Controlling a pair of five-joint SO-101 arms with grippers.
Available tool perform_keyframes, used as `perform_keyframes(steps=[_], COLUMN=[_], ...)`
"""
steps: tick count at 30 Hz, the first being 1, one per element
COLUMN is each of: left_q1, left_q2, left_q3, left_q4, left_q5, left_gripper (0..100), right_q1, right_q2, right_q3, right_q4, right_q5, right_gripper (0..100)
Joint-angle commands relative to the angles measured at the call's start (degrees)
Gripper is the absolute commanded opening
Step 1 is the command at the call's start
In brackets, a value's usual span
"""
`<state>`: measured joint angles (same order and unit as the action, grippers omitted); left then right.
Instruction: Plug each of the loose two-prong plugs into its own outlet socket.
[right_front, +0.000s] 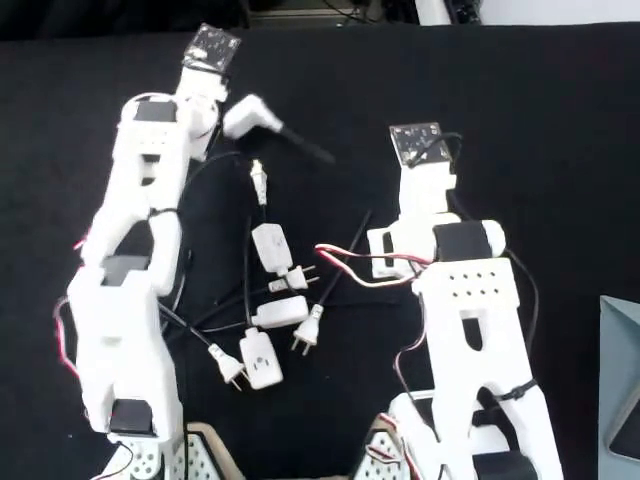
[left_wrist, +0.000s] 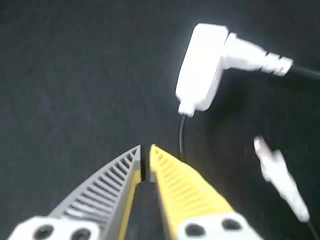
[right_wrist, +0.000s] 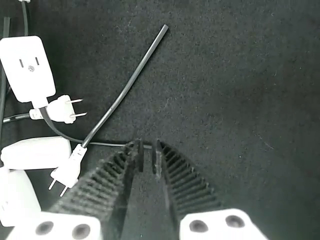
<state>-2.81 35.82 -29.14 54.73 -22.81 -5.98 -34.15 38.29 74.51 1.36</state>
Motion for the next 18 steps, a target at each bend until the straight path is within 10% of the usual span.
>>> perform_keyframes(steps=[1, 7, 18], left_q1=[-0.31, -1.36, -1.19], left_q2=[4.92, 9.14, 9.23], left_q3=[-11.30, -22.29, -50.77], left_q4=[0.44, 13.89, 46.33], left_q5=[0.97, 5.63, 6.95], left_gripper=[5, 27, 28], right_q1=[0.79, 0.70, 0.70], right_q2=[-1.27, -1.19, -1.19], right_q3=[-0.22, 0.75, 0.84], right_q4=[-0.62, -0.97, -0.97], right_q5=[0.09, 0.09, 0.09], right_gripper=[4.2, 4.2, 4.2])
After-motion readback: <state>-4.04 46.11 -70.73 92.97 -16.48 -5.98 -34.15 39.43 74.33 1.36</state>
